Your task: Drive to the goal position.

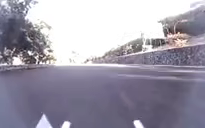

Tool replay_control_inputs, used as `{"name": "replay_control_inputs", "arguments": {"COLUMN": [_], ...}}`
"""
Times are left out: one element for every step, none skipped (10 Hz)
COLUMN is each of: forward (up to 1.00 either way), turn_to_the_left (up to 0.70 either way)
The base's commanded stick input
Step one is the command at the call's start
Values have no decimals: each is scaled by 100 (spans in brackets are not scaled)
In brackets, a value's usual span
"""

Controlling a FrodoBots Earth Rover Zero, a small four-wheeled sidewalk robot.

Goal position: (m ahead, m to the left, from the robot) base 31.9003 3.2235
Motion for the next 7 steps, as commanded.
{"name": "replay_control_inputs", "arguments": {"forward": [69, 69, 69, 69, 69, 69, 69], "turn_to_the_left": [5, 5, 5, 5, 5, 5, 5]}}
